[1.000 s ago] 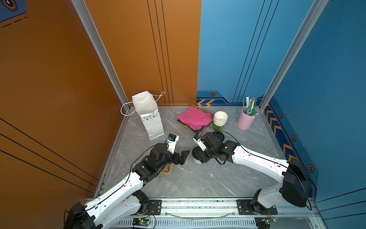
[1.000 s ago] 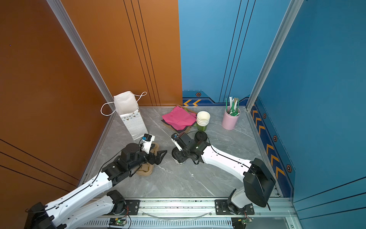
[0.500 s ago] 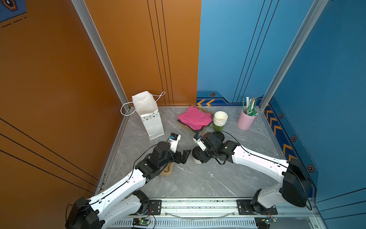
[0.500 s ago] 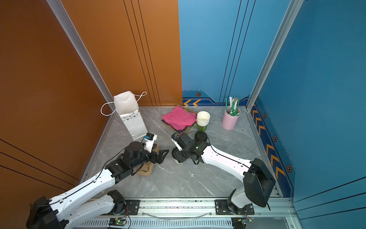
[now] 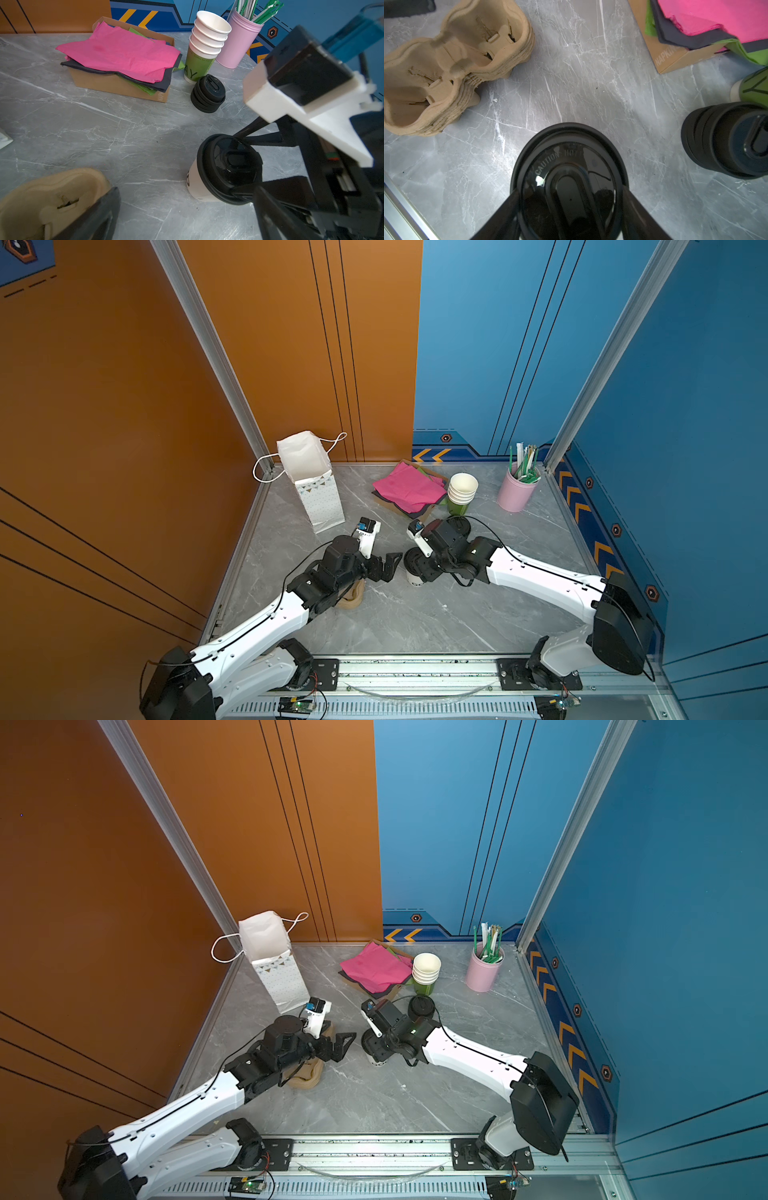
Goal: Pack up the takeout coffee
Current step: 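Move the left gripper toward the lidded cup while the right holds the lid, then grasp the white cup body with the left gripper while the right presses the lid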
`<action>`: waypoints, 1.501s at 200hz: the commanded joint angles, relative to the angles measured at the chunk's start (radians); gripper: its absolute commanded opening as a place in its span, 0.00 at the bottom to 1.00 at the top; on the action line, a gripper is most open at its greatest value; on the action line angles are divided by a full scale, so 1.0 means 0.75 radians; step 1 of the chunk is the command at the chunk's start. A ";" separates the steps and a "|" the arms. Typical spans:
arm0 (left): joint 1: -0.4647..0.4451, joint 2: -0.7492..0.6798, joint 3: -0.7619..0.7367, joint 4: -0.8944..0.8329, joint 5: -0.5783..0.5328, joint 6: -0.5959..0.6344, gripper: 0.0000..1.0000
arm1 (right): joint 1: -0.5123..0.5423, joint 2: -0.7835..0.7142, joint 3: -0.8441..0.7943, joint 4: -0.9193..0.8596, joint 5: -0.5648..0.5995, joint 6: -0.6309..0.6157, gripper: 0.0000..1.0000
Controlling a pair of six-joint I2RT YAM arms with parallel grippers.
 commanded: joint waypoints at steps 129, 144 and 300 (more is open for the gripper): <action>-0.016 0.035 0.045 0.019 -0.004 -0.022 0.99 | 0.069 0.170 -0.204 -0.203 0.092 0.136 0.59; -0.015 0.035 0.045 0.019 -0.004 -0.022 0.99 | 0.073 0.173 -0.216 -0.204 0.099 0.146 0.59; 0.033 0.119 0.129 -0.002 0.112 -0.079 0.97 | 0.075 0.187 -0.134 -0.205 0.037 0.144 0.59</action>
